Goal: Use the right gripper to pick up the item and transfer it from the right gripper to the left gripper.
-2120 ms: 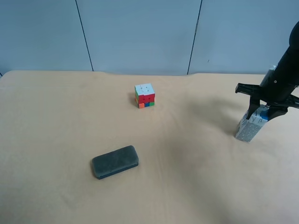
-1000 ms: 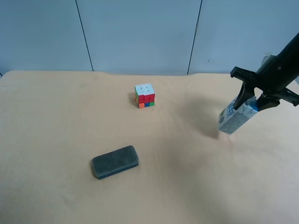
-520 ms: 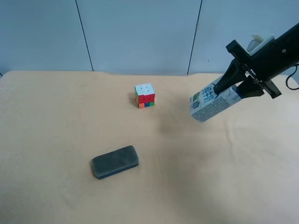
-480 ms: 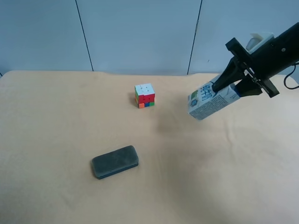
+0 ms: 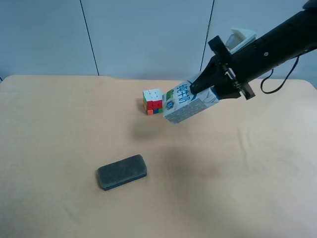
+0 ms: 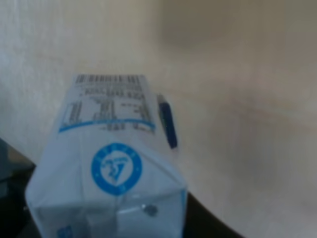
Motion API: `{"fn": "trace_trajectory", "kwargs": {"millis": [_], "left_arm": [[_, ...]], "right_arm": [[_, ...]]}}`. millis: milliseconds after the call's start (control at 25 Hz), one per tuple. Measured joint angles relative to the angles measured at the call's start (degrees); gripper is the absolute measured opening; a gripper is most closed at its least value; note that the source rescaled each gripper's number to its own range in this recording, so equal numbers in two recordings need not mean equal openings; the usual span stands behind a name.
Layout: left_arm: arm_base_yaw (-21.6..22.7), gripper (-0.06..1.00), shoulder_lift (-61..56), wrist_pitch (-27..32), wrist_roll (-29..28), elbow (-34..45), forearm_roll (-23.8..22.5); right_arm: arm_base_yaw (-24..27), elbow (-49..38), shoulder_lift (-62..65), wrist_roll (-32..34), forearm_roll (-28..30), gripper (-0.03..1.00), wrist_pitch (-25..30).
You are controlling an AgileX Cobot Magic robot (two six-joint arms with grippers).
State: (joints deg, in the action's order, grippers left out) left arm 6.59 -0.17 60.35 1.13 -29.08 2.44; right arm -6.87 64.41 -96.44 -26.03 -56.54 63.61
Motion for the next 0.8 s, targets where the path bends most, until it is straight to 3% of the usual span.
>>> {"fn": "trace_trajectory", "kwargs": {"millis": [200,440,800], "left_arm": [[0.0,0.99,0.0,0.0,0.0,0.0,0.0],[0.0,0.99,0.0,0.0,0.0,0.0,0.0],[0.0,0.99,0.0,0.0,0.0,-0.1,-0.2]], "right_arm": [[-4.4,0.0,-4.5,-4.1,-6.0,0.0,-0.7],[-5.0,0.0,-8.3,-11.6,-14.4,0.0,-0.9],[-5.0,-0.1,-8.3,-17.9,-17.3,0.0,2.8]]}}
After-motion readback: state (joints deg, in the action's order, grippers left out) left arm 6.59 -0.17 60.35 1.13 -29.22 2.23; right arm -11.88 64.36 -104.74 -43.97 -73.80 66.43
